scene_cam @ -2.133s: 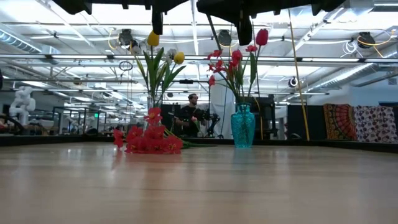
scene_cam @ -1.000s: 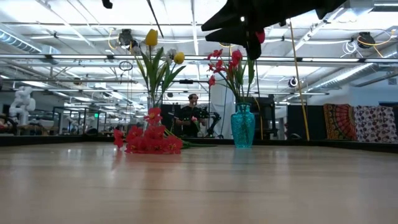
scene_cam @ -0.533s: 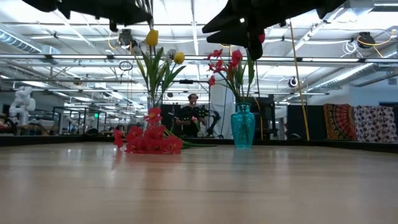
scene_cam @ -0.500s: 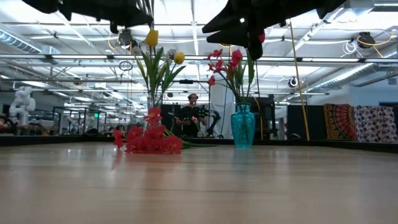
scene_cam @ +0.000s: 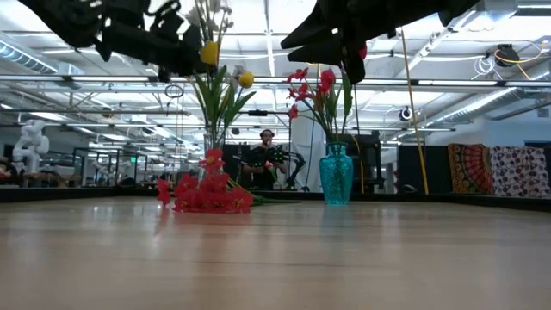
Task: Sort flowers into vase by color
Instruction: Put the white flower into the transparent vase
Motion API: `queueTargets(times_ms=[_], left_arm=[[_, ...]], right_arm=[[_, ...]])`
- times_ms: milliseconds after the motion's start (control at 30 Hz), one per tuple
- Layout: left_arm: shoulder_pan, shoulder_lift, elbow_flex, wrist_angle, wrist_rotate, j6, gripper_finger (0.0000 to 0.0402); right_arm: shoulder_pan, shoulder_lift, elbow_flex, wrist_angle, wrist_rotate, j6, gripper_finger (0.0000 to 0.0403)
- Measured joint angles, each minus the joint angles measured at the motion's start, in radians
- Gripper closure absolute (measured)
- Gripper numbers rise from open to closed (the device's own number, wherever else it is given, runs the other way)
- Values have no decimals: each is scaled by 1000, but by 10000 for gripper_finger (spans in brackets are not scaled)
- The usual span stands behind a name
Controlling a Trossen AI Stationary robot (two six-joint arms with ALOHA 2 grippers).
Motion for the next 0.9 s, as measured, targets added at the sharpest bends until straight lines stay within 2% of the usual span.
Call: queueTargets(times_ms=[500, 900], left_arm=[[2, 172, -11, 9, -1, -9, 375], [-28, 196, -11, -23, -3, -87, 371]], right_arm=[[-7, 0, 0, -5, -4, 23, 293], [-7, 0, 0, -10, -5, 30, 293]])
